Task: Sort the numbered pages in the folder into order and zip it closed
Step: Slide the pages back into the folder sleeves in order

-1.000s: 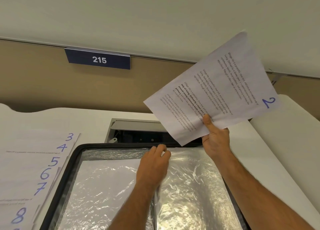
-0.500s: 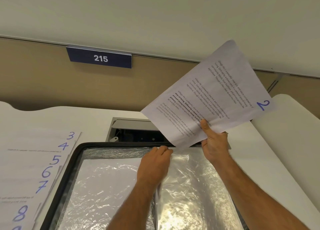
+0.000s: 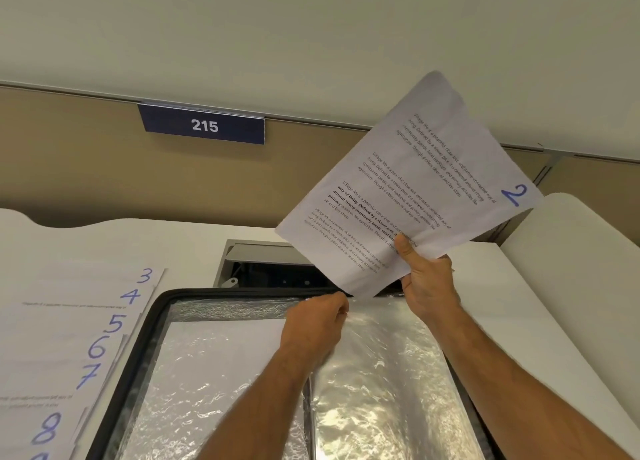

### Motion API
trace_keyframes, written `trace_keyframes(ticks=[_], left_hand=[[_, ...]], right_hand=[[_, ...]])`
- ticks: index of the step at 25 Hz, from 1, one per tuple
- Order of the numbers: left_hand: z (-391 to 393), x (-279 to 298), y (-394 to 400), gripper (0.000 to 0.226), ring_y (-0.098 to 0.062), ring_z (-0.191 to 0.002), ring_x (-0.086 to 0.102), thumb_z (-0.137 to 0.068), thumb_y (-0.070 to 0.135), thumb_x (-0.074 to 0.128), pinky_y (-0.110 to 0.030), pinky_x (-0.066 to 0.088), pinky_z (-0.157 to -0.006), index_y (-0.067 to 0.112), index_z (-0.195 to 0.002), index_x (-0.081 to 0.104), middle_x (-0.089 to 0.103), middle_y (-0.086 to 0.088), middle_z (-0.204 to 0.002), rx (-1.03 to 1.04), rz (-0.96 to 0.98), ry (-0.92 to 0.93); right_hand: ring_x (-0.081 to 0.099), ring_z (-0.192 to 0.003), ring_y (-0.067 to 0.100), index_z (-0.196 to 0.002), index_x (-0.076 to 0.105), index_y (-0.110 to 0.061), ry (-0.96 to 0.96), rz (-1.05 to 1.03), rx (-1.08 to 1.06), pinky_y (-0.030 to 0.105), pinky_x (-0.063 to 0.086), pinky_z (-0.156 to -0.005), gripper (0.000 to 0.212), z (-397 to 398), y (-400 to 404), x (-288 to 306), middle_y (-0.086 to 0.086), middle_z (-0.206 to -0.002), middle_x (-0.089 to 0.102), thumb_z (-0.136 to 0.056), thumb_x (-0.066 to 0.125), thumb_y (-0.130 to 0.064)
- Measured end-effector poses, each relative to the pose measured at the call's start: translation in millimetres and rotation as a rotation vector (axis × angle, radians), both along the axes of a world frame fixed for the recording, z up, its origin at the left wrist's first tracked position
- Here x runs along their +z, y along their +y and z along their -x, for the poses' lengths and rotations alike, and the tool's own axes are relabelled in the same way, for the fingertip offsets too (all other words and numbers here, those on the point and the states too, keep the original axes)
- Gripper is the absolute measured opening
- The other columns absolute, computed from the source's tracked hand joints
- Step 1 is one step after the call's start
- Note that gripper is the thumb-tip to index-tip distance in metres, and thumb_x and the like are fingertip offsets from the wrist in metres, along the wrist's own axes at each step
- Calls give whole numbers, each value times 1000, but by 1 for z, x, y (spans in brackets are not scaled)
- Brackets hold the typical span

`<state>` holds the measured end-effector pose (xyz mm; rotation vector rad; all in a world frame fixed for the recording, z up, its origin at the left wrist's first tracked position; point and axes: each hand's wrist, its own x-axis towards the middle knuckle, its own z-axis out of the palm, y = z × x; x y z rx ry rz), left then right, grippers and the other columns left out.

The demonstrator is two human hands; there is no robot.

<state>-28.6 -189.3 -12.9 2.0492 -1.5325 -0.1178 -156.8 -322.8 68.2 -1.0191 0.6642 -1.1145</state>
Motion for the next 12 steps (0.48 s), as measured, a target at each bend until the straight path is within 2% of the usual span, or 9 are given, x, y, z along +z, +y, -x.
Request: trace_keyframes(ticks=[3,5,7,9,12], left_hand=[[0,1,0,20,-12,-96,65,-100,38,53,-31,52,-84,29,-110,68,71,11,-107,-8,-10,5],[1,2,1,23,-9,-96,64,-100,40,52,-28,50,-85,31,-112,69,72,13,-106,13,-1,26],[1,3,2,24,-6,-98,64,-100,43,53,-25,47,-84,33,-114,70,72,15,-107,38,-3,57],[1,5,2,24,-5,-98,63,-99,45,54,-24,47,-84,34,-113,70,71,16,-106,46,-14,88],[-2,14,-2,23,-5,-98,62,-97,45,57,-27,51,-87,32,-110,70,70,16,-106,28,-21,126]], right_hand=[[66,-116,25,-135,58,-14,135,60,14,43,57,-92,81,9,-6,-8,6,-126,70,-61,87,-29],[68,-113,26,-129,64,-21,205,70,-5,53,58,-87,82,21,-12,-10,2,-121,72,-55,92,-40],[69,-110,28,-124,67,-22,249,63,-14,63,57,-78,75,31,-19,-13,2,-117,74,-56,91,-43],[70,-108,29,-120,69,-21,260,79,3,60,59,-76,70,36,-23,-15,4,-115,75,-57,91,-42],[71,-108,27,-116,70,-13,272,132,52,37,61,-79,68,39,-30,-15,7,-115,74,-55,91,-35]])
